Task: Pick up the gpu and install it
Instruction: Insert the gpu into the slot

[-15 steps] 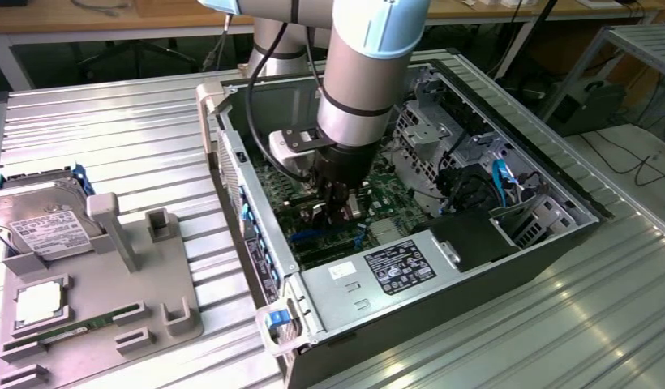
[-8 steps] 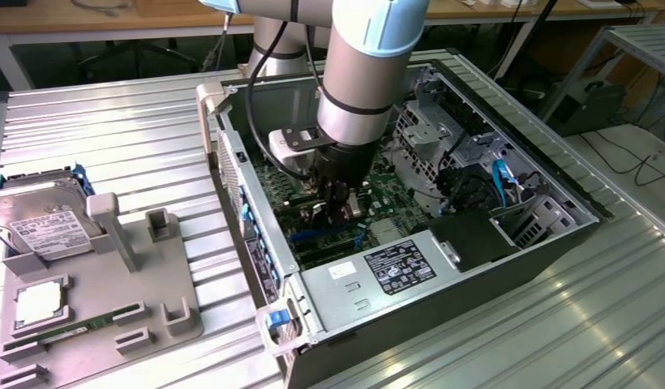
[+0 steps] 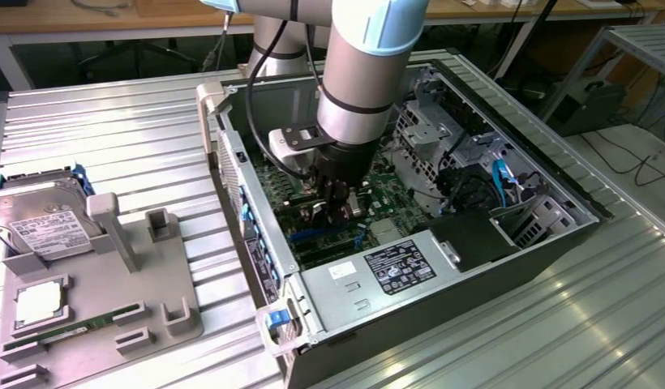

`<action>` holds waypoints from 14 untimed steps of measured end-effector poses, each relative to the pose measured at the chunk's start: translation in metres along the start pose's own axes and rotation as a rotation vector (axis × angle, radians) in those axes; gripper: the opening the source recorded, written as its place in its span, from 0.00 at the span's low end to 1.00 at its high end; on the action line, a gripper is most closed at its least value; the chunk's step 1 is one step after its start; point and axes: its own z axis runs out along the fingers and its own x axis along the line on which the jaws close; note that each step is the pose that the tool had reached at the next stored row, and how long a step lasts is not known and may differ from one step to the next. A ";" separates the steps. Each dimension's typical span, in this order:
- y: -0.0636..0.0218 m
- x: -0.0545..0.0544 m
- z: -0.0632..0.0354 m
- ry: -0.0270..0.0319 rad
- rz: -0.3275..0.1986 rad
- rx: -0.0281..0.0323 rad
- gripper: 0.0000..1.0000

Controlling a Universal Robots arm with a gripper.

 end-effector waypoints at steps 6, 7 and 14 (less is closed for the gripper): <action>0.0000 0.000 0.0000 0.0001 0.000 0.0000 0.29; 0.0001 0.000 0.0000 0.0002 0.000 0.0000 0.29; 0.0011 -0.002 0.0010 0.0000 -0.013 -0.0001 0.29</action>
